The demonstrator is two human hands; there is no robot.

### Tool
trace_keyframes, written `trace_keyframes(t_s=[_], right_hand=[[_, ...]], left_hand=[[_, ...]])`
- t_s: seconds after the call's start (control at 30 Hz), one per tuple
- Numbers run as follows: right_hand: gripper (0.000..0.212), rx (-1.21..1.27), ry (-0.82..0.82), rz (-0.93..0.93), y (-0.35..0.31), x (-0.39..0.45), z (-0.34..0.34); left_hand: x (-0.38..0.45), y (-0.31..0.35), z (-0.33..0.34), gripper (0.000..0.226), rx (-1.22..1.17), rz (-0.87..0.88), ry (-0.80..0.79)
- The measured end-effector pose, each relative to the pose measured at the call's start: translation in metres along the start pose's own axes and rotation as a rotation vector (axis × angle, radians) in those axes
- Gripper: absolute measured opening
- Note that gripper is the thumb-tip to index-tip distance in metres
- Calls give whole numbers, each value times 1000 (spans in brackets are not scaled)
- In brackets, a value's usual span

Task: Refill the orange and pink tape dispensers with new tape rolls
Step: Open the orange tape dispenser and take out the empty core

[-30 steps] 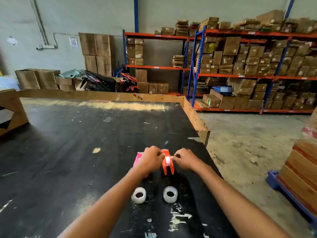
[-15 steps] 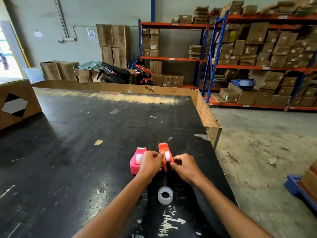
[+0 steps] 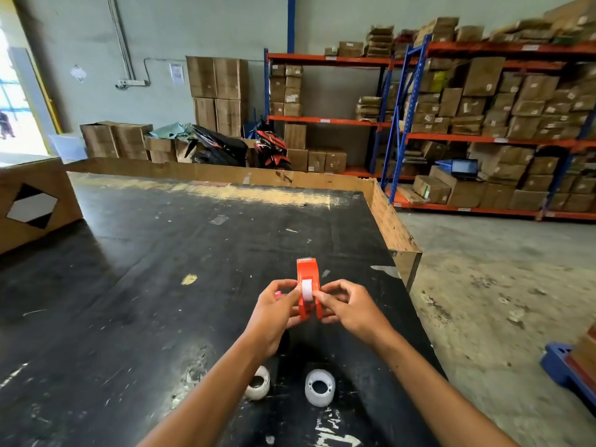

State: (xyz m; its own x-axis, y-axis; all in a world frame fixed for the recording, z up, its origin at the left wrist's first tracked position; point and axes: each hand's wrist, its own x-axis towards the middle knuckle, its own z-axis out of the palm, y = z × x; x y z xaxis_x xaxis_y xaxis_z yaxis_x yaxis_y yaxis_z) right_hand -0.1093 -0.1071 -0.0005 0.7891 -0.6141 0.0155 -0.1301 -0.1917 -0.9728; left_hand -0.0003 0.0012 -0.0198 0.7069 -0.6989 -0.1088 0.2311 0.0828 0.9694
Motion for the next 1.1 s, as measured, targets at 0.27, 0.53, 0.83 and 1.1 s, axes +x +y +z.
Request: trace_keyframes(t_s=[0.27,0.53,0.83,1.1], right_hand=[[52,-68,-56,-45,-24,1,14],[69,-88,-75,-41,-44,-1,21],[71,-225,32,138,-45,-4,-28],[48,-1025,70,429,12,-12,-15]], left_hand=[[10,8,1,45,69,70,0],[17,16,2,25,214,137,-45],[27,48,-18,18,178,143,30],[6,33,17,21,3,-135,-75]])
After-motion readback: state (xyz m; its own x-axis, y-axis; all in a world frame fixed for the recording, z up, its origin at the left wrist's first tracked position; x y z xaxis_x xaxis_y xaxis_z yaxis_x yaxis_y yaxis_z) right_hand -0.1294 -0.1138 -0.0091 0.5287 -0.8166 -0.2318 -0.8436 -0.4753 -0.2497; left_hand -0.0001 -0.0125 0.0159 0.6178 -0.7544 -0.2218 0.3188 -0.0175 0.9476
